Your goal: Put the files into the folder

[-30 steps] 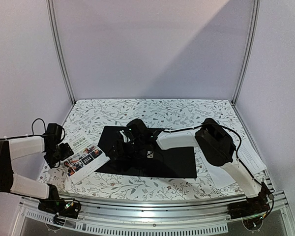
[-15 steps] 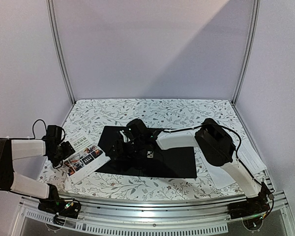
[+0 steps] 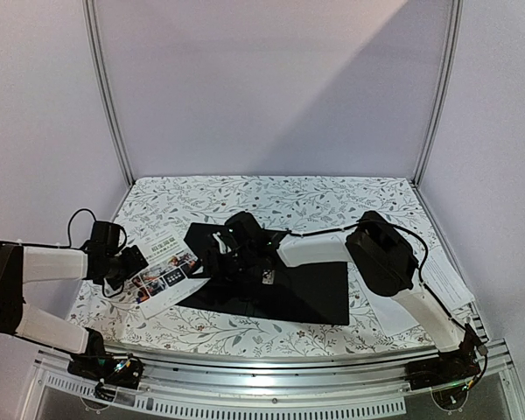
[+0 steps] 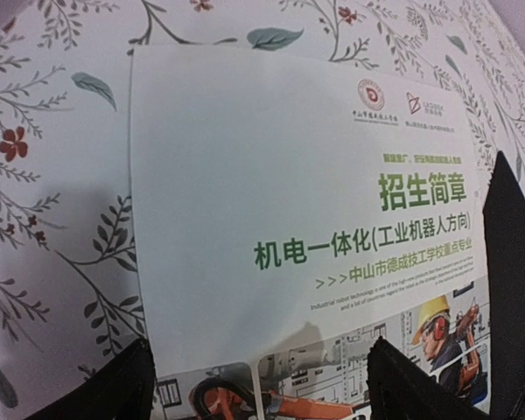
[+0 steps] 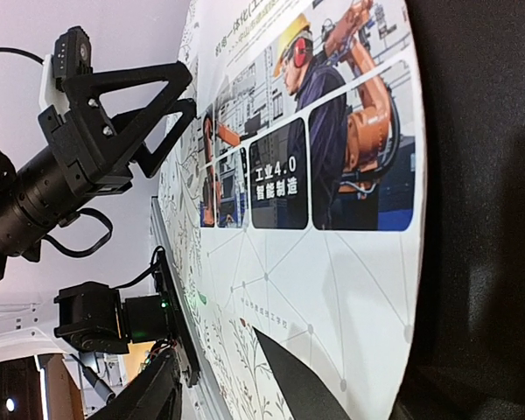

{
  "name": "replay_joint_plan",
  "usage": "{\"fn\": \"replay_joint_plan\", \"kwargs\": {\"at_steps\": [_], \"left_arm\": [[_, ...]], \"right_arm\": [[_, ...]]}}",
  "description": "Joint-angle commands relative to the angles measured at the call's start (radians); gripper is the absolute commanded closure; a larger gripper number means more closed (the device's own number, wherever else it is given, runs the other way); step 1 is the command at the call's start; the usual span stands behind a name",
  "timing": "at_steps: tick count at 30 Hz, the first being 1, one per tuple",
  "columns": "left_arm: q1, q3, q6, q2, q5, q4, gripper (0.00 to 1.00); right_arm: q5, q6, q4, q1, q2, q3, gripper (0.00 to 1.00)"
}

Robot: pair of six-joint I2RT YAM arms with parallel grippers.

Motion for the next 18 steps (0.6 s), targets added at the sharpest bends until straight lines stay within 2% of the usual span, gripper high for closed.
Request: {"fn": "replay_joint_plan", "kwargs": {"at_steps": [1, 4, 6, 9, 11, 14, 18], "left_arm": [[-0.026, -0.034, -0.040, 0.039, 0.109, -0.109, 0.16], [-0.027, -0.033, -0.037, 0.034, 0.104, -0.115, 0.16], [-0.027, -0.032, -0.034, 0.028, 0.097, -0.121, 0.16], [-0.027, -0.022, -0.021, 0.017, 0.090, -0.136, 0.16], [-0.027, -0.005, -0.006, 0.009, 0.049, -0.157, 0.15], [-0.028, 0.029, 0.022, -0.015, 0.009, -0.189, 0.14], [-0.032, 0.089, 0.060, -0.045, -0.042, -0.225, 0.14]], "right_arm": [[0.010, 0.003, -0.024, 0.010, 0.030, -0.027, 0.41], [0.027, -0.001, -0.008, 0.009, 0.008, -0.049, 0.59], [0.037, -0.004, 0.000, 0.004, -0.003, -0.055, 0.76], [0.049, -0.015, 0.014, -0.003, -0.006, -0.055, 0.95], [0.054, -0.038, 0.018, -0.007, -0.018, -0.058, 1.00], [0.090, -0.093, 0.014, -0.011, -0.067, -0.084, 1.00], [0.141, -0.149, 0.041, -0.028, -0.178, -0.198, 1.00]]}}
